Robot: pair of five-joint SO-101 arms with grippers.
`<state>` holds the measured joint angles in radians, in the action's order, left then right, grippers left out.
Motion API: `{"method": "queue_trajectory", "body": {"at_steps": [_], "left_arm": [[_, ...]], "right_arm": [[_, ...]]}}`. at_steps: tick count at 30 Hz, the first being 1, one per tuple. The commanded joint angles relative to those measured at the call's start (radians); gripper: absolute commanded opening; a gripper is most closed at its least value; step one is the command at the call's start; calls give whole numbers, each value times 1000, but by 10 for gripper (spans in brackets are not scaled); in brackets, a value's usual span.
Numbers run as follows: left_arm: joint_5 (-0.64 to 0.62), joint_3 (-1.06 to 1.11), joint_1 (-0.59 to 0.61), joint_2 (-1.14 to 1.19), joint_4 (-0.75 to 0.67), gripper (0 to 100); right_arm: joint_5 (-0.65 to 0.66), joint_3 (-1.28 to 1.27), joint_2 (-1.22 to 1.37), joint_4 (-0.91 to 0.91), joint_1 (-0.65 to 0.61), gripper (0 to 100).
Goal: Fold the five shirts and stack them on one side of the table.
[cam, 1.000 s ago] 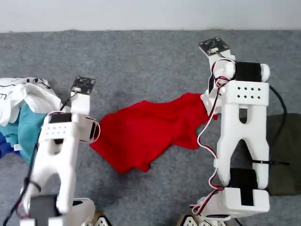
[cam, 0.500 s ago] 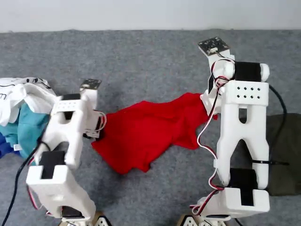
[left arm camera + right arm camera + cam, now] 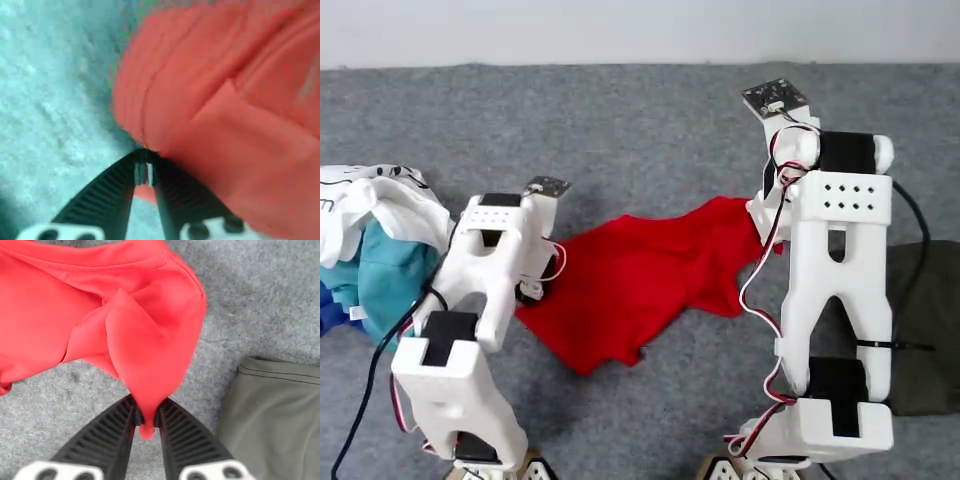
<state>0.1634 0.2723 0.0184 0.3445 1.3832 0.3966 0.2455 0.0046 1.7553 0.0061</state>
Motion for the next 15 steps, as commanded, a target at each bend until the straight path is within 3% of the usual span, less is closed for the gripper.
{"method": "queue_trajectory", "body": {"at_steps": [1,5,15], "left_arm": [[28,-68,23,-9,170,17],[91,-79,17,-11,288,68],[86,-199,20,-11,370,79]], "right_arm": [[8,2,-2,31,5,10],[8,0,-2,31,5,10],[6,-49,-2,25,5,10]]}}
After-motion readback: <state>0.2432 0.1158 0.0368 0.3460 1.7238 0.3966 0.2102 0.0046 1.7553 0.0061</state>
